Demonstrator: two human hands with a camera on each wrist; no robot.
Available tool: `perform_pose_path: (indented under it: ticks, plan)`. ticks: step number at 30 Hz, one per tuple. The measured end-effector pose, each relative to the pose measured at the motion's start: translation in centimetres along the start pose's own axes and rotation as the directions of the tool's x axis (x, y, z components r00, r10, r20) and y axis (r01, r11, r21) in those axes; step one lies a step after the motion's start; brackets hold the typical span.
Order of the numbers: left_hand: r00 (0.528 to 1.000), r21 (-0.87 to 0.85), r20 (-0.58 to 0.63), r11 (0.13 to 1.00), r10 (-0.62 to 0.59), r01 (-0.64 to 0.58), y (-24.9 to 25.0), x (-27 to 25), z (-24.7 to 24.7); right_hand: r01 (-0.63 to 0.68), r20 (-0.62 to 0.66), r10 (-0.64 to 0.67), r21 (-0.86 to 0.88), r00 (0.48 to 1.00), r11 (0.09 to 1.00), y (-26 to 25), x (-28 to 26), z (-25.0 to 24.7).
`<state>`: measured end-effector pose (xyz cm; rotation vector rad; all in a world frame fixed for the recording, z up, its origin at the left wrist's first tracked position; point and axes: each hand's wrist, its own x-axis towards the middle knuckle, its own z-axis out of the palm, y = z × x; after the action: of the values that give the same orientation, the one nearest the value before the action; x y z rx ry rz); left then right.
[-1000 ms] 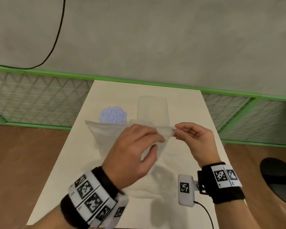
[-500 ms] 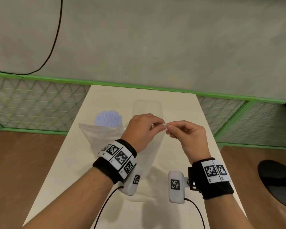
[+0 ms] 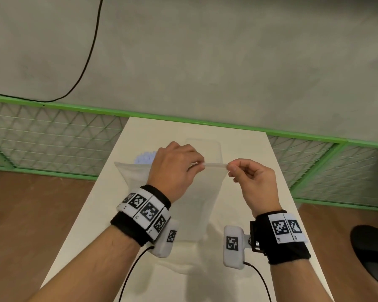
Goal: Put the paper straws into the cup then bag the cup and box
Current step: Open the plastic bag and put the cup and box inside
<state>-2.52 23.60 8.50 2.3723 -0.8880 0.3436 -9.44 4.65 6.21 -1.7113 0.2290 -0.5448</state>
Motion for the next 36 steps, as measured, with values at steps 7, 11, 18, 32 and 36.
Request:
perform_pose_path:
  ticks: [7, 11, 18, 32, 36]
  plan:
    - [0.988, 0.145, -0.106, 0.981, -0.114, 0.129, -5.8, -3.5, -5.7, 0.025, -0.047, -0.026, -0.026, 0.999, 0.999, 0.4, 1.1, -0.7]
    - [0.973, 0.139, -0.127, 0.968, -0.191, 0.208, -8.5, -5.1, -7.7, 0.019, -0.048, -0.020, -0.029, 0.999, 0.999, 0.9, 1.7, -1.0]
    - [0.970, -0.028, -0.060, 0.972, -0.236, 0.235, -8.7, -5.7, -8.0, -0.050, -0.014, 0.051, 0.050, 0.999, 0.997, 0.2, 1.7, -0.1]
    - [0.756, 0.330, 0.510, 0.905, -0.411, 0.269, -3.8, -2.4, -5.4, 0.277, 0.457, 0.328, -0.839, 0.827, 0.469, -3.5, 0.3, 3.6]
    - [0.673, 0.062, 0.655, 0.912, -0.345, 0.406, -4.1, -3.5, -4.3, 0.200, 0.544, 0.490, -0.782, 0.682, 0.590, -2.8, -0.5, 3.2]
